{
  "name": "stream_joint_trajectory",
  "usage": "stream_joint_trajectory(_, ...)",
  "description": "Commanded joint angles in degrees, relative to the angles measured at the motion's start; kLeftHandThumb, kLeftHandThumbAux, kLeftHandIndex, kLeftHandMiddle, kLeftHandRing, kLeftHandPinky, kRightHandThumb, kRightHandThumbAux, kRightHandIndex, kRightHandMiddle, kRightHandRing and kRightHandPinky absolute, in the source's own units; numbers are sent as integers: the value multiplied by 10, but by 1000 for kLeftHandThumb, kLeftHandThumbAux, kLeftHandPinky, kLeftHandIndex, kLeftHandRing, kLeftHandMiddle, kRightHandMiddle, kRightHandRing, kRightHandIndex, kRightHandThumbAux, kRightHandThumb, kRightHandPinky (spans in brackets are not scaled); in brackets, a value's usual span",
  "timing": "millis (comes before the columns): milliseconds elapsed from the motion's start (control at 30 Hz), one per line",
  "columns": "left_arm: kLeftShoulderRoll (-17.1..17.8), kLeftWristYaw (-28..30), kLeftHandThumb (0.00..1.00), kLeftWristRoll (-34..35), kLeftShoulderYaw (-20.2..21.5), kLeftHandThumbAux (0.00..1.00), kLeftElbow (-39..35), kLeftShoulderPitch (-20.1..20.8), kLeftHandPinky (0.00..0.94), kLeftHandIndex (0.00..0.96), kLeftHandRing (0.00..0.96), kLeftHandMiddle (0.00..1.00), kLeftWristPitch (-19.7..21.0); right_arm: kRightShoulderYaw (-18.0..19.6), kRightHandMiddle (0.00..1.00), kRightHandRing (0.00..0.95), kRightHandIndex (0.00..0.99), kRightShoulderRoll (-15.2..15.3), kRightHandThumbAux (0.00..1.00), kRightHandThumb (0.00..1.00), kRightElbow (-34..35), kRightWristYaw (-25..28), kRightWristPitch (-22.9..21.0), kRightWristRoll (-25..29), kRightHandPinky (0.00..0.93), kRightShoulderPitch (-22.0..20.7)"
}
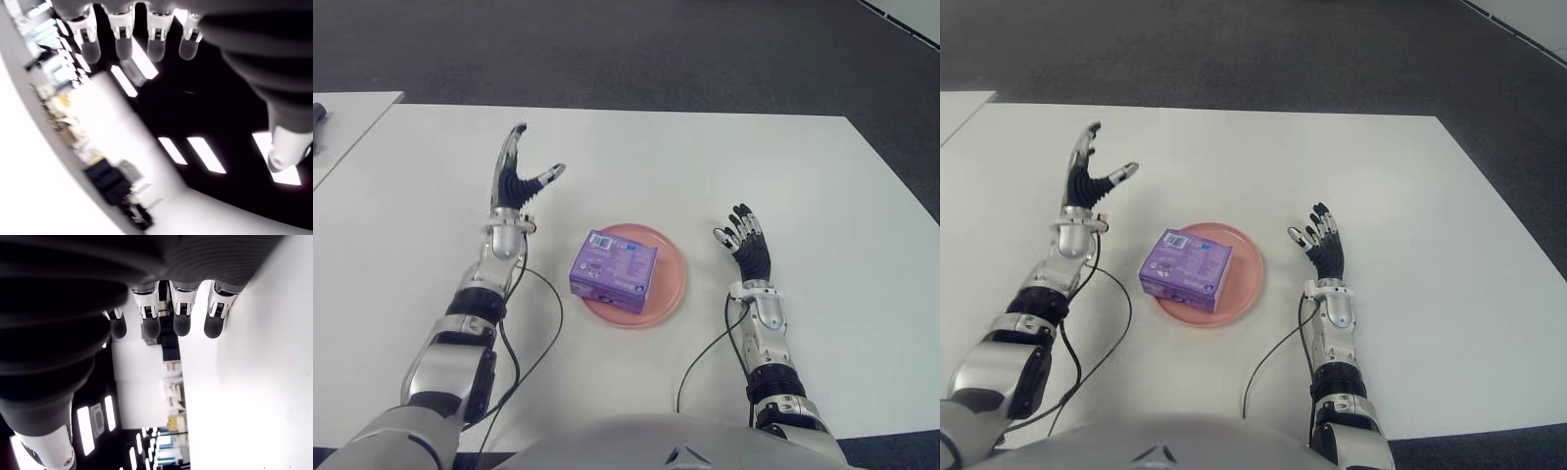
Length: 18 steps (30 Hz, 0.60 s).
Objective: Put the tissue paper into the plate.
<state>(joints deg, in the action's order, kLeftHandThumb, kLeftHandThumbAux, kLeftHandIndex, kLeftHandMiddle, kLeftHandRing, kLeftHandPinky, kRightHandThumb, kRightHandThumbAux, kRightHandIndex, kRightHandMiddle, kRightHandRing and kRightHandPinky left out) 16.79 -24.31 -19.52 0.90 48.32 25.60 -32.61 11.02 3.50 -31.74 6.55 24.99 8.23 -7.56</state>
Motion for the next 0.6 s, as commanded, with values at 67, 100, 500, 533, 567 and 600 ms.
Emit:
stream_joint_trajectory(67, -13, -38, 0, -14, -13, 570, 22, -13, 0, 0, 0, 0, -14, -1, 11, 10, 0, -3, 741, 129, -17, 1, -23, 2, 50, 22)
stream_joint_trajectory(100, -17, -44, 0, -17, -15, 570, 18, -18, 0, 0, 0, 0, -15, -1, 11, 10, 0, -3, 741, 129, -16, 1, -23, 2, 50, 22)
stream_joint_trajectory(500, -50, -75, 0, -43, -39, 590, -87, -110, 0, 0, 0, 0, 18, 1, 11, 10, 0, -1, 741, 129, -18, 3, -26, 3, 50, 18)
stream_joint_trajectory(533, -55, -73, 0, -38, -39, 589, -81, -111, 0, 0, 0, 0, 18, 1, 11, 10, 0, 0, 741, 129, -18, 4, -26, 4, 50, 18)
stream_joint_trajectory(567, -58, -71, 0, -35, -39, 590, -77, -111, 0, 0, 0, 0, 18, 2, 11, 10, 0, 0, 741, 129, -19, 4, -26, 4, 50, 18)
stream_joint_trajectory(600, -62, -69, 0, -30, -39, 590, -73, -112, 0, 0, 0, 0, 16, 2, 11, 10, 0, 0, 741, 129, -20, 4, -26, 4, 50, 17)
